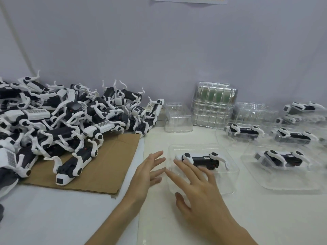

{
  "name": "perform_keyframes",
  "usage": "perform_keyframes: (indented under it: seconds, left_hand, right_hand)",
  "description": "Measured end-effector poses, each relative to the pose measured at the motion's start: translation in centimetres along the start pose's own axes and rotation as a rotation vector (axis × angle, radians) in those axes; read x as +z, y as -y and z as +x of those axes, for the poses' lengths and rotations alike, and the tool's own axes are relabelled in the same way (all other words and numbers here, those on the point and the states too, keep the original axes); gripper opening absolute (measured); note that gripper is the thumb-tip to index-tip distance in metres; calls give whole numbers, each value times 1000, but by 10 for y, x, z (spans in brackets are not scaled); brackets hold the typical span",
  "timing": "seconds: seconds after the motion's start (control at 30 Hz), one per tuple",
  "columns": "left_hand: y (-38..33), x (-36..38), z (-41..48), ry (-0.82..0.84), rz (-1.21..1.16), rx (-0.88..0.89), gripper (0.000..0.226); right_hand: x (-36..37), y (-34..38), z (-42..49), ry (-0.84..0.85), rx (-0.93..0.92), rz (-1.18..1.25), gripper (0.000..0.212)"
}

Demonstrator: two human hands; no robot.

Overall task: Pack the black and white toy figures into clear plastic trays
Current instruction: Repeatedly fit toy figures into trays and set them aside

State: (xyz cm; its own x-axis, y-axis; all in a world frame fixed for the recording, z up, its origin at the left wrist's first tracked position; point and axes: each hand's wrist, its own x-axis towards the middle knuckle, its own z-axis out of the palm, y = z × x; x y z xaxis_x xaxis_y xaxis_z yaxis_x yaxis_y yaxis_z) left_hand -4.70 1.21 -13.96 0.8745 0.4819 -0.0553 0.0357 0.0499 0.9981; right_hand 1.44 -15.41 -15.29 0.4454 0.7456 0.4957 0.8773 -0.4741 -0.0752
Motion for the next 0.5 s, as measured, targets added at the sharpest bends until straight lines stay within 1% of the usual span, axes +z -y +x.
perform_keyframes:
  seconds: [0.1, 0.33, 0.5]
  left_hand:
    - [3, 1, 1, -16, -19, 2, 36]
    - [2, -1, 3, -49, -67, 24, 30]
    - [6, -1, 4, -47, -77, 39, 30]
  right_hand:
    - [-4, -6, 1, -4, 74, -6, 57]
    - [-14, -31, 1, -93, 351, 53, 37]
    - [-20, -46, 1, -135, 521, 57, 32]
